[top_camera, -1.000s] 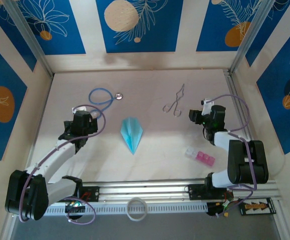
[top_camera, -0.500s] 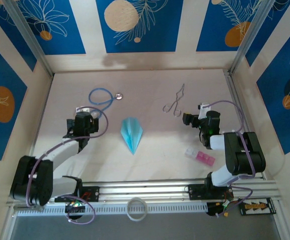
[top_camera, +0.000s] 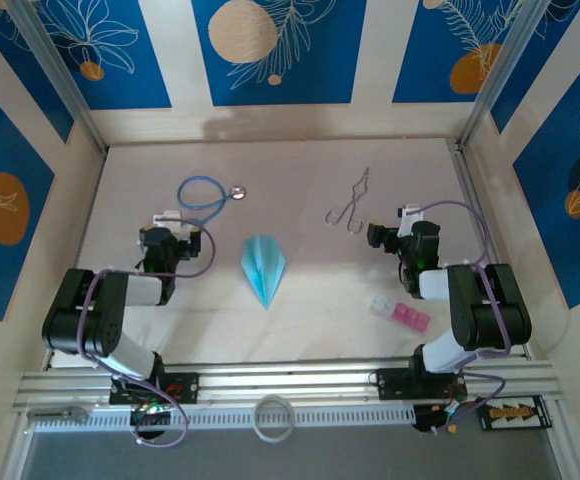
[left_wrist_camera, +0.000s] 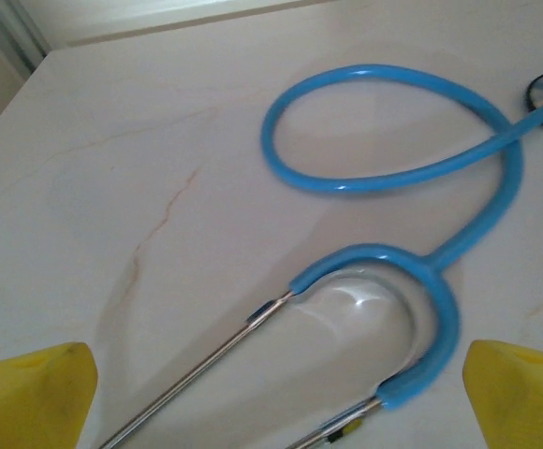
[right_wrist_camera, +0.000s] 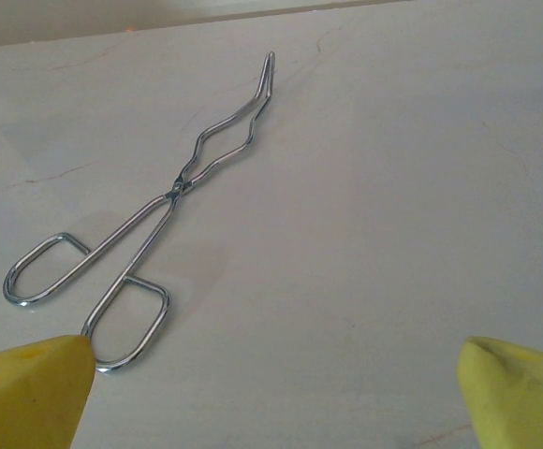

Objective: Fold a paper plane with a square sheet of paper (pick it up from the middle)
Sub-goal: Reset both arms

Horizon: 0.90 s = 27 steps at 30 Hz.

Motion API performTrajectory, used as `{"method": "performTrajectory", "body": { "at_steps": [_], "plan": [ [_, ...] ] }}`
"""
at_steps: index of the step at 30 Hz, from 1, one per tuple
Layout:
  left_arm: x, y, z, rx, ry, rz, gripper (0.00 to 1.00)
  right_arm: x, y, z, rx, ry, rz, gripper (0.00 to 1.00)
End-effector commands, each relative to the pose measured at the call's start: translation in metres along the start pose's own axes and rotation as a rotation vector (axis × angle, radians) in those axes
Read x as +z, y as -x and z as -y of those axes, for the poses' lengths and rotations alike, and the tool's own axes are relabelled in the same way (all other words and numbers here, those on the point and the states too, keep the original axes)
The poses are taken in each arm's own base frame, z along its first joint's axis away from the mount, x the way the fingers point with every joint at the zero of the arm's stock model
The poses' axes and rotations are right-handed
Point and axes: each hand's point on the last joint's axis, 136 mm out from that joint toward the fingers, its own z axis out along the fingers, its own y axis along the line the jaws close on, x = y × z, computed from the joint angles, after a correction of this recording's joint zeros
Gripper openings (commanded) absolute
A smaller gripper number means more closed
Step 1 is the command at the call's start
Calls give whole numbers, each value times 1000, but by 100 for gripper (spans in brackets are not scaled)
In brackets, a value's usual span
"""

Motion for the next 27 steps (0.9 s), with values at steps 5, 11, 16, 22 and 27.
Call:
{"method": "performTrajectory", "body": {
  "at_steps": [5, 11, 16, 22, 27],
  "plan": [
    [-3, 19, 4, -40, -48, 109, 100, 0, 12, 0, 1, -8, 42, 99],
    [-3, 19, 5, -40, -51, 107, 100, 0, 13, 0, 0, -8, 44, 99],
    [-3, 19, 4, -40, -49, 109, 100, 0, 13, 0, 0, -9, 45, 99],
    [-3, 20, 4, -41, -48, 111, 100, 0, 13, 0, 0, -9, 44, 99],
    [-3, 20, 5, -40, -49, 112, 100, 0, 13, 0, 1, -7, 44, 99]
  ]
}}
